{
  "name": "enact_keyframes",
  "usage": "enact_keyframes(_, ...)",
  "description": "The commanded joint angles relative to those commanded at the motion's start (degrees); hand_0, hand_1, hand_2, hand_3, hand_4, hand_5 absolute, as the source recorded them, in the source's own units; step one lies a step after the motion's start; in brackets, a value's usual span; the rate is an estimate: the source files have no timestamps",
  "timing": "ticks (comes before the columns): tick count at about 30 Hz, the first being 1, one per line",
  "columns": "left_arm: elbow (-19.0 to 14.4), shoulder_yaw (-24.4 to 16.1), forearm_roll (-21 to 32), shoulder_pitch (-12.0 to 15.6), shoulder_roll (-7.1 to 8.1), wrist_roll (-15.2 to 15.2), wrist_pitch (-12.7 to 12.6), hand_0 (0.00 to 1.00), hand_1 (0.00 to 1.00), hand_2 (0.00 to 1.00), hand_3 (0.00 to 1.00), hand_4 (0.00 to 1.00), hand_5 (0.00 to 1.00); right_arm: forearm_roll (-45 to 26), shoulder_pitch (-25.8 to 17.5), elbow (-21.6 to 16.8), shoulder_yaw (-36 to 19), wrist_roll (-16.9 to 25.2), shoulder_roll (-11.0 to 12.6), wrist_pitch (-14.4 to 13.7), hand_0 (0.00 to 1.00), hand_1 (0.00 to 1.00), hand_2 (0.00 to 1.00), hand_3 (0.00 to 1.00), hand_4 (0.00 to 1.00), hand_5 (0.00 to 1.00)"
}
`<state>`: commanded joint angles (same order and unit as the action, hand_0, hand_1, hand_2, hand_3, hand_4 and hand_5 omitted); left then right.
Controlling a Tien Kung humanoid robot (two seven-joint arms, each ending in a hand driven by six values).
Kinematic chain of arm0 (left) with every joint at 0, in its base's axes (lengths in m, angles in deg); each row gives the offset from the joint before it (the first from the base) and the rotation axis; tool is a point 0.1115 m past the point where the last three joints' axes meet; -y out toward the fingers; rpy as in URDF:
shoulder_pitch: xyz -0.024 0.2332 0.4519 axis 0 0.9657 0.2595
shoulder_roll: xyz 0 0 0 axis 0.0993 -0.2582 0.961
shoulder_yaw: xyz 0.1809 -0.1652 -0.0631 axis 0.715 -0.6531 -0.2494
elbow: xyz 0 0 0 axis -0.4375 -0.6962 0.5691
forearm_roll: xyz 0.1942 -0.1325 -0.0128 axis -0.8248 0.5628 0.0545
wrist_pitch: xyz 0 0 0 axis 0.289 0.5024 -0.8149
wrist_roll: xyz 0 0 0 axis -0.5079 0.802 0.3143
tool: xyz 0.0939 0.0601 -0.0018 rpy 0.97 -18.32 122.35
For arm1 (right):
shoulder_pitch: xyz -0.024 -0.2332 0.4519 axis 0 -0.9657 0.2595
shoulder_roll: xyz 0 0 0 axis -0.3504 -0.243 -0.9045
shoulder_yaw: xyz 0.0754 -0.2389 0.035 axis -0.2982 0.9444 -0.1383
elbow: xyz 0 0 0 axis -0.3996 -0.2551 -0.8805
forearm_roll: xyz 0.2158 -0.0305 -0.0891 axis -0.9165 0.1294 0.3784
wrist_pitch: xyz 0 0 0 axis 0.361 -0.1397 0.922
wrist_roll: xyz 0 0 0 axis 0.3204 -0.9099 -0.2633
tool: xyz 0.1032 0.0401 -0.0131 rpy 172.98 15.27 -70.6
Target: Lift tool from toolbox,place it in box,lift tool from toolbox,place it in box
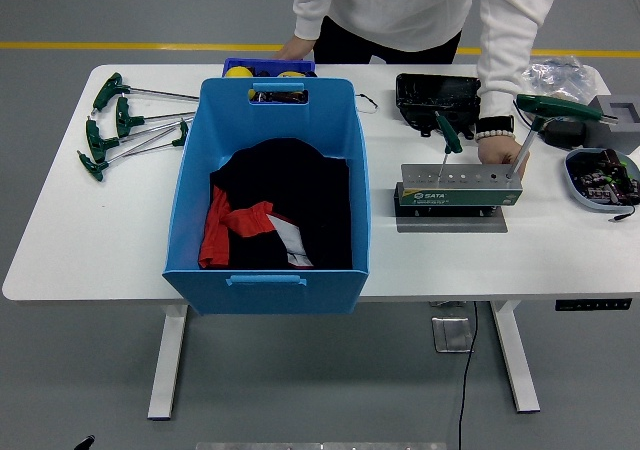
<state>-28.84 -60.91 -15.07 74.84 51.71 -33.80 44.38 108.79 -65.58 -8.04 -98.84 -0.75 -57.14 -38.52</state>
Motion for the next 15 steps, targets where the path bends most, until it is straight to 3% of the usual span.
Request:
enact_keyframes(4,0.00,0.10,0.23,-0.12,-0.02,0.01,0.02,0.772,0.801,0.797,0.685,0.696,0.596,9.21,2.34,-1.37,3.20,1.13,5.09,-2.11,0.872,0.832,0.858,0.903,0.998,0.809)
enact_keyframes(5,0.00,0.13,0.34,-0.14,-0.04,0.01,0.02,0.771,0.801,0.797,0.685,0.696,0.597,11.81,3.30,-1.73,4.43,0.96,6.58,-2.69,0.947,0.917,0.935,0.954,0.998,0.751)
enact_keyframes(10,-0.06,0.24,0.61,-0.18,-0.13,0.11,-0.09,0.771,0.801,0.797,0.685,0.696,0.597,23.73,9.14,-1.15,11.72,0.64,12.65,-3.18,0.947,0.917,0.935,0.954,0.998,0.751)
enact_keyframes(15,-0.14,0.41,1.04,-0.09,-0.22,0.13,-0.30,0.772,0.801,0.798,0.686,0.696,0.597,30.14,16.19,2.28,20.15,1.46,15.67,-2.76,0.970,0.935,0.951,0.975,0.998,0.720)
